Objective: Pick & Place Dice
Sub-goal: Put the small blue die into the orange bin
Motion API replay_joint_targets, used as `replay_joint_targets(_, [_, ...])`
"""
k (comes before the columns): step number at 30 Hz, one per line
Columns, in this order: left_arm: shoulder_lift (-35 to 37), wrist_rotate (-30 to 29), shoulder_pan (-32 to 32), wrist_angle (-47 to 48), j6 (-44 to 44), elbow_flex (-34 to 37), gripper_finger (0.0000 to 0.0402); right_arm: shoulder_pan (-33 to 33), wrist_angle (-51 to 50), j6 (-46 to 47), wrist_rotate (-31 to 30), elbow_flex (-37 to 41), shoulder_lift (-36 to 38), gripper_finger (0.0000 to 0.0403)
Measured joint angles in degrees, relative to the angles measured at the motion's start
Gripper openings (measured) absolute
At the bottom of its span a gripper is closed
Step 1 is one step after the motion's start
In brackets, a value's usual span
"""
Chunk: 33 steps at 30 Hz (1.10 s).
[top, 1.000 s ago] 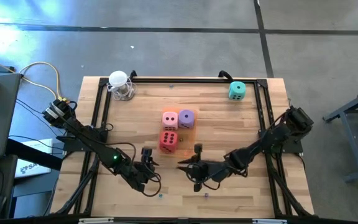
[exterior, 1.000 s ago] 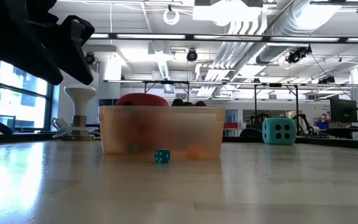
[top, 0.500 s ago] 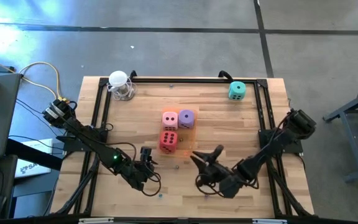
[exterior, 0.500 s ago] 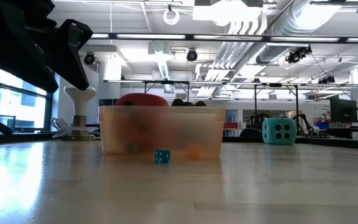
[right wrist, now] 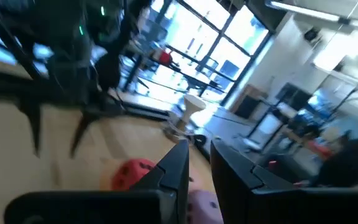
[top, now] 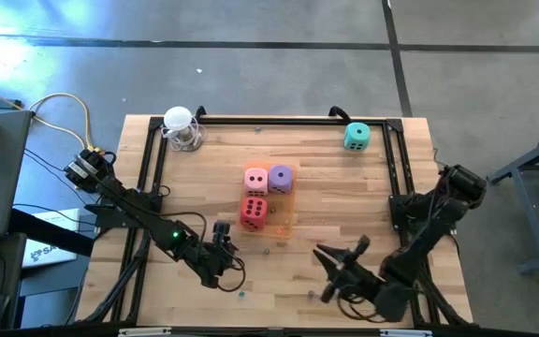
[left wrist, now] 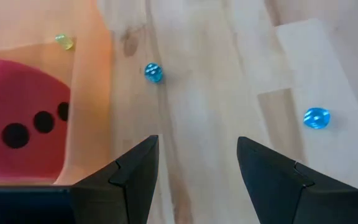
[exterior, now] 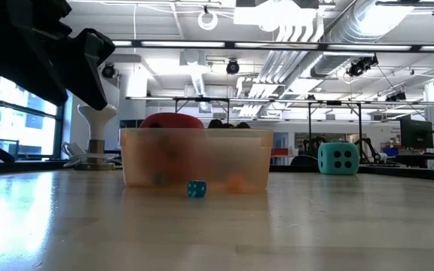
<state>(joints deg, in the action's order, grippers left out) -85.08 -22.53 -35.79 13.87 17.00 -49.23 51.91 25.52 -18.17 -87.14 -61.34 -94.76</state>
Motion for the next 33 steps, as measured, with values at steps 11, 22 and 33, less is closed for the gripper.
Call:
replay_joint_targets(11, [-1.0, 1.0, -0.1, -3.5, 7.3, 0.0, 0.021, 9.6, -10.3, 22.9, 17.7, 0.0, 5.4, 0.0056])
replay_joint_targets(22, [-4.7, 2.3, 2.2, -8.6, 4.5, 0.0, 0.021, 9.6, -55.2, 75.9, 41.5, 0.0, 8.5, 0.0056])
replay_joint_targets(33, [-4.7, 9.1, 4.5, -8.8, 4.5, 0.0, 0.021, 2.0, -51.0, 79.5, 45.2, 0.0, 2.3, 0.0078])
